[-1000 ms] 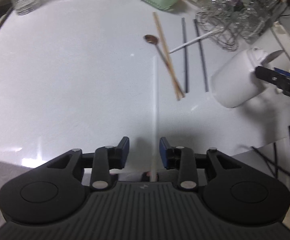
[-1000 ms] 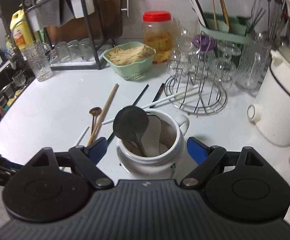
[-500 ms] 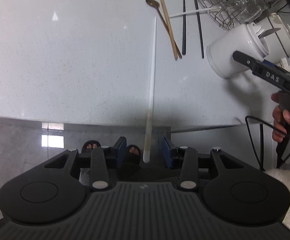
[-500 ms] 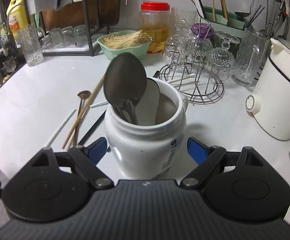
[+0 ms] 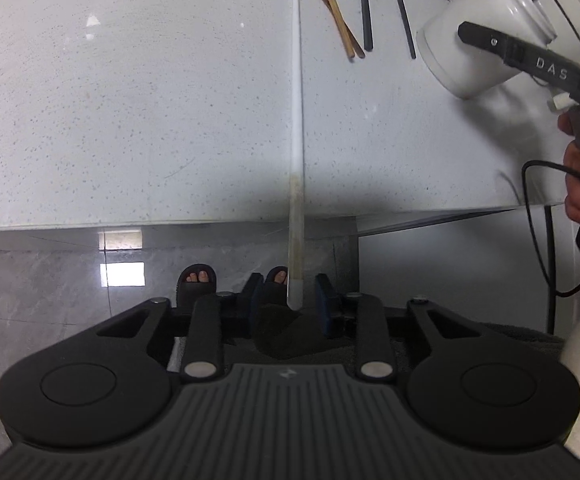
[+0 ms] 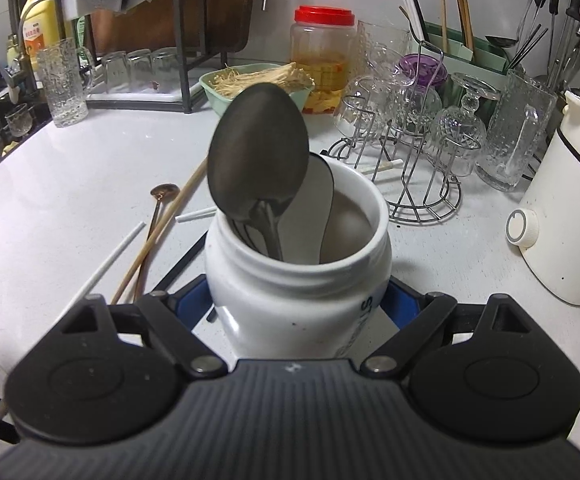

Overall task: Organize utensils
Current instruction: 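Lift the white chopstick upright with the left gripper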

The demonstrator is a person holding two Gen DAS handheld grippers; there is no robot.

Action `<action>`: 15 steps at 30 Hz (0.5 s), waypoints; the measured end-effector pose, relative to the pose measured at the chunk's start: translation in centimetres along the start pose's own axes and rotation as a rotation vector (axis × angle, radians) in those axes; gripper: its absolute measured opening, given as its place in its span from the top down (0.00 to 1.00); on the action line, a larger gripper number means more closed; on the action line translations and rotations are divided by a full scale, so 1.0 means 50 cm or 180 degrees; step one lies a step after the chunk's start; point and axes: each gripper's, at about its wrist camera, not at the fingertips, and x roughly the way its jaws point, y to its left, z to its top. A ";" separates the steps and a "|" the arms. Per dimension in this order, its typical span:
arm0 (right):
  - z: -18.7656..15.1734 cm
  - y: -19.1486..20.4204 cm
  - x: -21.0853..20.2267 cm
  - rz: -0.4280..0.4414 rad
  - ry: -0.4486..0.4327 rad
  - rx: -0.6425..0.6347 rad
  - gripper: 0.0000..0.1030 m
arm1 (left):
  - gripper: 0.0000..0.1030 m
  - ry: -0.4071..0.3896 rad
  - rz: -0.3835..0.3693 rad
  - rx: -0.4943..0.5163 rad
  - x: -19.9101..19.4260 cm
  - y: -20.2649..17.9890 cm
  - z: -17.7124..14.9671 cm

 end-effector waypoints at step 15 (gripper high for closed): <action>-0.001 0.001 0.000 -0.0004 -0.0002 0.0029 0.12 | 0.91 -0.0361 0.0201 0.0256 -0.088 -0.037 0.028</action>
